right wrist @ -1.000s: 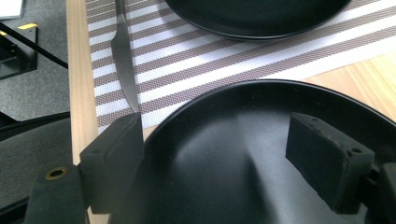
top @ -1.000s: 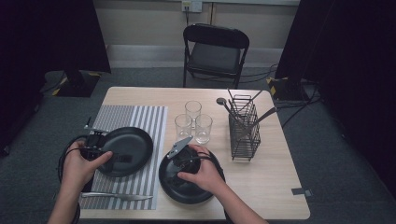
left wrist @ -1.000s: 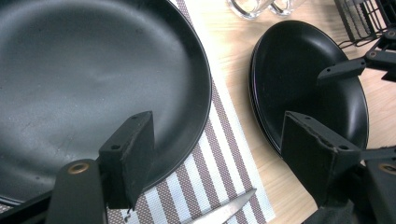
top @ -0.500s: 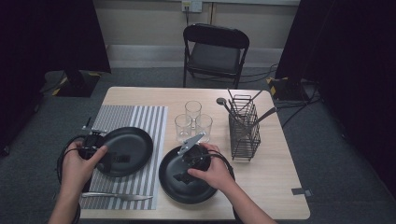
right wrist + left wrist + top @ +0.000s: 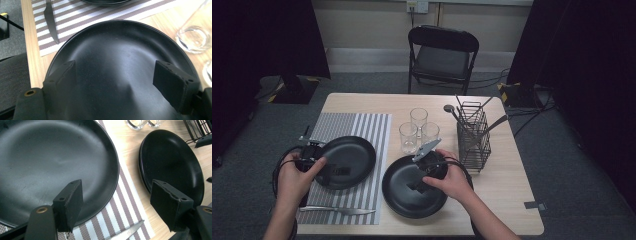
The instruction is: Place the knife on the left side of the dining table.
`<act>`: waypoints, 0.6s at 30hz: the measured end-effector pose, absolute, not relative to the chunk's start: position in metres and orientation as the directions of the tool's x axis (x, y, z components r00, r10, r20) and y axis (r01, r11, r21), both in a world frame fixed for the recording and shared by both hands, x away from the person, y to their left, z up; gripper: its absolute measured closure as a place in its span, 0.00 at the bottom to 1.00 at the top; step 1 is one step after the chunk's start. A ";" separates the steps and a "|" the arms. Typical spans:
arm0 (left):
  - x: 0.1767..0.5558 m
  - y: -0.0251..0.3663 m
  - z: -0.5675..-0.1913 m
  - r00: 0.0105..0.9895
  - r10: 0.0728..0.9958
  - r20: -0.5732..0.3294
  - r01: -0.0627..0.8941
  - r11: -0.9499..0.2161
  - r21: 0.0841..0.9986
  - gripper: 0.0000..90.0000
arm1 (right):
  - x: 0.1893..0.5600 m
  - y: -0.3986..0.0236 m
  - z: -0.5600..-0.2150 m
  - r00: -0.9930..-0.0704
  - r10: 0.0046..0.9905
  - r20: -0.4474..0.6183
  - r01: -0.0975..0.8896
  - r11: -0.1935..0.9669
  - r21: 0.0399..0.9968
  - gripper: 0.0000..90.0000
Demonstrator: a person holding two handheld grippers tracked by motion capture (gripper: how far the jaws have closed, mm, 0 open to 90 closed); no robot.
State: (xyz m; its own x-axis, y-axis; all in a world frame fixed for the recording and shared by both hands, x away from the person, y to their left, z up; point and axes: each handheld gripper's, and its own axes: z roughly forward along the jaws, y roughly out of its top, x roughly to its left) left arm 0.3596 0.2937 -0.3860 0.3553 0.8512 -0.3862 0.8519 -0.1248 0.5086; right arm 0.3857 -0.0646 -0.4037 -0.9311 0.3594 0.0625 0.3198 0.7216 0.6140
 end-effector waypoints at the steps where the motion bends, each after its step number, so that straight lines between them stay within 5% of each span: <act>1: 0.359 0.294 -0.386 0.354 0.851 -0.388 0.853 -0.124 0.507 0.29 | 0.386 -0.066 -0.403 -0.931 0.359 0.061 0.319 0.722 0.614 0.21; 18: 0.361 0.294 -0.387 0.363 0.850 -0.383 0.855 -0.140 0.499 0.29 | 0.388 -0.094 -0.392 -0.918 0.394 0.049 0.341 0.719 0.605 0.21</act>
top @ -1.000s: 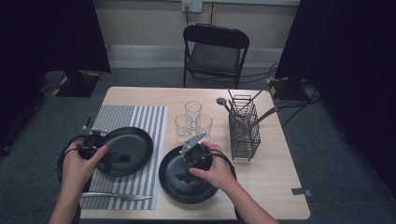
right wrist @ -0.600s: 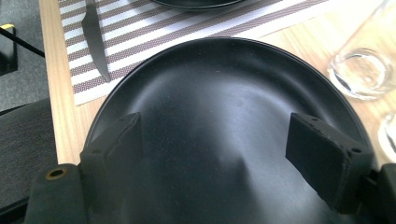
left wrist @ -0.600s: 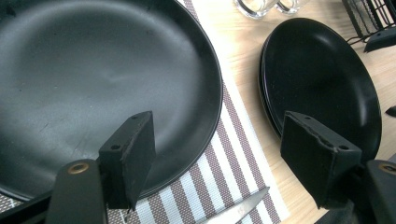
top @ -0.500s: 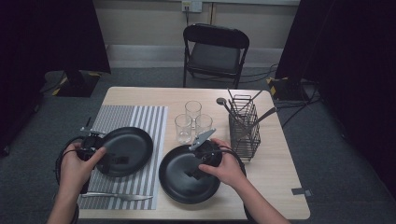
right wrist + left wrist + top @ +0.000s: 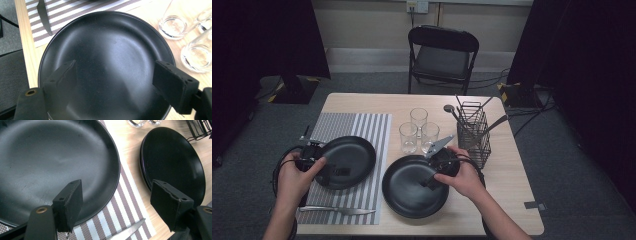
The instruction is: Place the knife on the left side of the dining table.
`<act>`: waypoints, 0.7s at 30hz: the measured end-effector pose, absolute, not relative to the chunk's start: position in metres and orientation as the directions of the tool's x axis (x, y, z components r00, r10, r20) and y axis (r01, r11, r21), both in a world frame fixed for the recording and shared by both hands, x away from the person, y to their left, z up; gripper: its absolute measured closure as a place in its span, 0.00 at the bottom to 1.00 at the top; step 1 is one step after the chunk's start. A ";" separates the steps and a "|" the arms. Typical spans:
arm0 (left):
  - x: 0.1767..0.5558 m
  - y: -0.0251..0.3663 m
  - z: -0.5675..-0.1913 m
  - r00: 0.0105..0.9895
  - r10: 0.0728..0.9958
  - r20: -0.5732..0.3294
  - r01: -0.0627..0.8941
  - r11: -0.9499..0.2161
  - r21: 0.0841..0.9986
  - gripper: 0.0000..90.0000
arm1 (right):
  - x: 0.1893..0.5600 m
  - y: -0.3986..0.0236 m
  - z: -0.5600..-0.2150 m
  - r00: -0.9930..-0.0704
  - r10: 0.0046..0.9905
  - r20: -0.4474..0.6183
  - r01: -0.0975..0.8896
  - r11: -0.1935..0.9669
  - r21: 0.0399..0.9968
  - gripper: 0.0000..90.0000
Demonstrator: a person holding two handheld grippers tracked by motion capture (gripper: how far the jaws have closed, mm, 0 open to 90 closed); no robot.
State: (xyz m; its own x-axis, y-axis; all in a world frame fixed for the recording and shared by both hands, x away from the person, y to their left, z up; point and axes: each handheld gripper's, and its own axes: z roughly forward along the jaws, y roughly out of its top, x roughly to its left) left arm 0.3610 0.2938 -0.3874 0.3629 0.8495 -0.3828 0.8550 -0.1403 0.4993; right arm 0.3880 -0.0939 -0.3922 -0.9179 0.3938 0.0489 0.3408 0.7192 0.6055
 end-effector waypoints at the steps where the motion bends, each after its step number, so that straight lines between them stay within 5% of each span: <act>1: 0.361 0.294 -0.387 0.361 0.851 -0.382 0.856 -0.140 0.498 0.29 | 0.388 -0.095 -0.392 -0.916 0.398 0.055 0.347 0.716 0.606 0.21; 21: 0.360 0.291 -0.382 0.375 0.850 -0.370 0.847 -0.152 0.510 0.28 | 0.389 -0.113 -0.379 -0.911 0.412 0.029 0.345 0.720 0.602 0.22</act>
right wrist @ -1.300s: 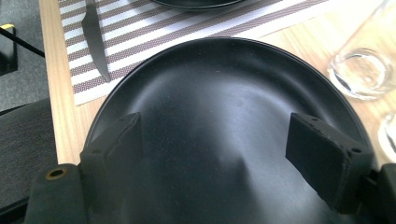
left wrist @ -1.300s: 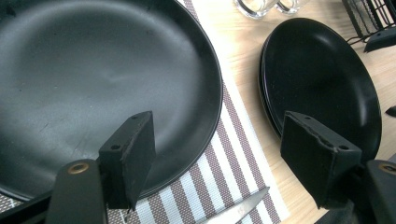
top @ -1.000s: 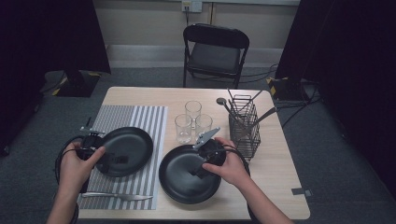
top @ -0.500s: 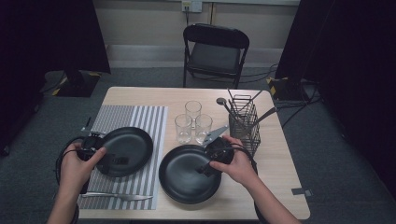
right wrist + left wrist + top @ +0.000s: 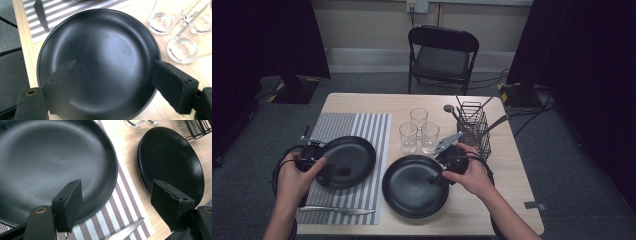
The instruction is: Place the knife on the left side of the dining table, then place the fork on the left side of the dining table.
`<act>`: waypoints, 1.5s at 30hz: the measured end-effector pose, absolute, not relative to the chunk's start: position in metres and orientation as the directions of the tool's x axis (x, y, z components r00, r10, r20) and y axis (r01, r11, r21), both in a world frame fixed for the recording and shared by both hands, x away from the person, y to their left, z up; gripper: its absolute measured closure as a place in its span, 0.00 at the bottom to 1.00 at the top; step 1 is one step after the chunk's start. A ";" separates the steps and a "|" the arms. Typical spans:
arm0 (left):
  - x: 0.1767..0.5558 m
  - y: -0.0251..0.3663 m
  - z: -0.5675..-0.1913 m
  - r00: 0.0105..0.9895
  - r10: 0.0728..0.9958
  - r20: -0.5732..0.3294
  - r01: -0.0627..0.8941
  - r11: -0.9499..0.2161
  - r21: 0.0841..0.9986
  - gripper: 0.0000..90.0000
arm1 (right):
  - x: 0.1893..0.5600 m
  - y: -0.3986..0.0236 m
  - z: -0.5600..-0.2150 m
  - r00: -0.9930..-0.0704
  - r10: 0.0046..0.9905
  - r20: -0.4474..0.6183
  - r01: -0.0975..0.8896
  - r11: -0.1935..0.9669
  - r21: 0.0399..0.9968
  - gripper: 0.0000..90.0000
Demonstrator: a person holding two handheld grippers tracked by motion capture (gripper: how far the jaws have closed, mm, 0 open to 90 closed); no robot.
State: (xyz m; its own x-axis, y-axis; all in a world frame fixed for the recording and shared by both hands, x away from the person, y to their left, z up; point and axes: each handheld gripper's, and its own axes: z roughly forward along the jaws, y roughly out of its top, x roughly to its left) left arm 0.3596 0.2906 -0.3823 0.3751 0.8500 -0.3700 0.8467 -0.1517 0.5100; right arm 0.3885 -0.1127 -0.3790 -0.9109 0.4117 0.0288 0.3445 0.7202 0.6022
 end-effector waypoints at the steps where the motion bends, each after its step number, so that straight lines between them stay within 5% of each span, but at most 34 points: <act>1: 0.360 0.290 -0.382 0.372 0.850 -0.373 0.849 -0.149 0.507 0.28 | 0.389 -0.114 -0.378 -0.910 0.413 0.027 0.343 0.716 0.608 0.22; 45: 0.364 0.287 -0.389 0.386 0.842 -0.378 0.853 -0.169 0.495 0.28 | 0.394 -0.174 -0.336 -0.861 0.509 0.014 0.404 0.666 0.627 0.21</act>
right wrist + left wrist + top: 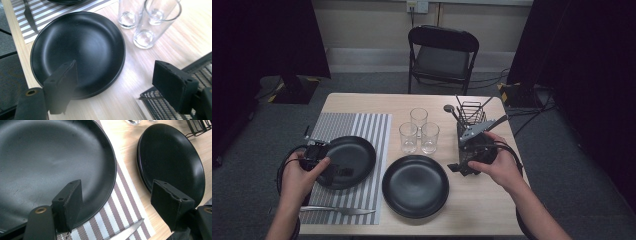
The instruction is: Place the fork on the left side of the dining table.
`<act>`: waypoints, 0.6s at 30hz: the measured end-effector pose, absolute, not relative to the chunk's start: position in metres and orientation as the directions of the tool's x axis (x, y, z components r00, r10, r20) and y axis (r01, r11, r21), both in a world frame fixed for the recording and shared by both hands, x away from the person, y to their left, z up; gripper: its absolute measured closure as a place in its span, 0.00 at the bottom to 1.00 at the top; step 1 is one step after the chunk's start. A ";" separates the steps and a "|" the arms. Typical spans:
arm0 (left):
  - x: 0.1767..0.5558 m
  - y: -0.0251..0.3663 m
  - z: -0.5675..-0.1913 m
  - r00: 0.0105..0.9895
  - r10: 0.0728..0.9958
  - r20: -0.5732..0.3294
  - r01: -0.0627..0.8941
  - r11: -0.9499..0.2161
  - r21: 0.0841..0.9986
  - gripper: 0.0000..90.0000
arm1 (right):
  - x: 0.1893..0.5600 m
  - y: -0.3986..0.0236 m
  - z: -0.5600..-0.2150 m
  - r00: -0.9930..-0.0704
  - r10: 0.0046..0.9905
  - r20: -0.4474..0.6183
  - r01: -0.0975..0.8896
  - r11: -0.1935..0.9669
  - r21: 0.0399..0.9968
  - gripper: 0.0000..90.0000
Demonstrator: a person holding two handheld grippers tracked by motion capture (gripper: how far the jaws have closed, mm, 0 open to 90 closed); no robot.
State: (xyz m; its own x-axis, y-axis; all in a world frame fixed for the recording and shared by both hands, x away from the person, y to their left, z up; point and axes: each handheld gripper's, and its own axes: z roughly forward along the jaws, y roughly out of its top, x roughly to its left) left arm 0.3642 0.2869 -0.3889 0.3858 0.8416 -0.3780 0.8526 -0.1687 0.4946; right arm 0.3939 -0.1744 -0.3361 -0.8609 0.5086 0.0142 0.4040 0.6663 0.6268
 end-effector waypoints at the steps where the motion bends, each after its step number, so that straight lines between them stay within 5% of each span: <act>1: 0.364 0.287 -0.389 0.387 0.842 -0.376 0.852 -0.170 0.496 0.28 | 0.395 -0.176 -0.336 -0.861 0.509 0.005 0.398 0.668 0.629 0.21; 18: 0.368 0.281 -0.389 0.398 0.835 -0.379 0.851 -0.182 0.492 0.28 | 0.402 -0.202 -0.324 -0.816 0.578 -0.002 0.448 0.635 0.629 0.24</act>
State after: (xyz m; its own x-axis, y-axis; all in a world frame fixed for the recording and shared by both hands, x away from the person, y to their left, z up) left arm 0.3679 0.2813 -0.3887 0.3978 0.8354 -0.3792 0.8512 -0.1819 0.4923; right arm 0.4023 -0.2020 -0.3238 -0.8158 0.5783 -0.0017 0.4485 0.6345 0.6295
